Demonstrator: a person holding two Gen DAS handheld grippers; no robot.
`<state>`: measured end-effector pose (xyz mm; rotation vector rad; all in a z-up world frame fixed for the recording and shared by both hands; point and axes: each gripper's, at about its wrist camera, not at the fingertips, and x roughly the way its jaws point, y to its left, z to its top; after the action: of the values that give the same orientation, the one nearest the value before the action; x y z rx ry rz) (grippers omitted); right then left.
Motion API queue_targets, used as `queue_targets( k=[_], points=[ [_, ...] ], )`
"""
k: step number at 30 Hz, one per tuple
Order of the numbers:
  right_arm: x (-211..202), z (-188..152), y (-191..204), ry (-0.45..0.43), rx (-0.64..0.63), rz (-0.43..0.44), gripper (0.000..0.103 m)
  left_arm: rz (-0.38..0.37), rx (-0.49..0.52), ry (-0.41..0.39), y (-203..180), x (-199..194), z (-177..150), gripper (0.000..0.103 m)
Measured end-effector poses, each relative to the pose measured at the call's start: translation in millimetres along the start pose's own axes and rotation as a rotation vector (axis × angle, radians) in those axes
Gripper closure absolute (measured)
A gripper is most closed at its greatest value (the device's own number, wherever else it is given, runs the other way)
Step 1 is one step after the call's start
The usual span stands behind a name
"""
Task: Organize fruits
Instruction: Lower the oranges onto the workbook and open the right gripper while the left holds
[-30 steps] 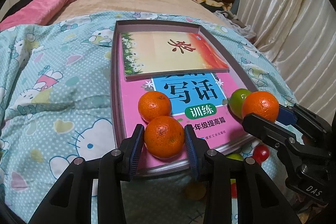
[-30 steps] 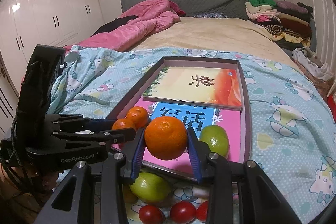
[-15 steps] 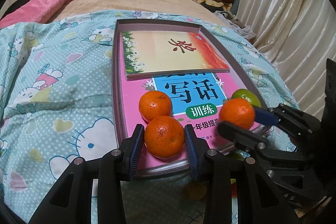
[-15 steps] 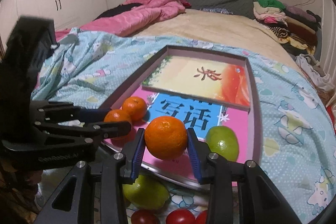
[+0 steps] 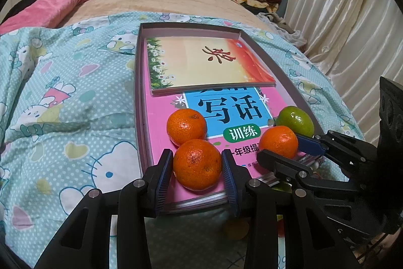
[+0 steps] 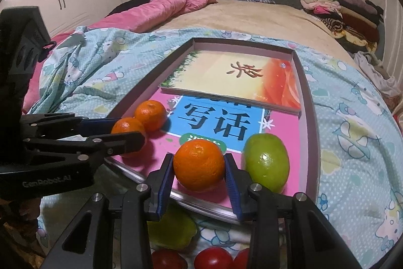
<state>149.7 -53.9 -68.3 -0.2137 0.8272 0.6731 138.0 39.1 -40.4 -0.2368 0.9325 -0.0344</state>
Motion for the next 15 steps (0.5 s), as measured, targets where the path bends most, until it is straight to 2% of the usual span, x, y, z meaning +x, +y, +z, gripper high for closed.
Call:
queue_targets(
  k=[15],
  points=[
    [0.6,-0.1,-4.2,0.005,0.025,-0.001,0.064,0.005,0.007,0.0,-0.5,0.1,0.4,0.062]
  ],
)
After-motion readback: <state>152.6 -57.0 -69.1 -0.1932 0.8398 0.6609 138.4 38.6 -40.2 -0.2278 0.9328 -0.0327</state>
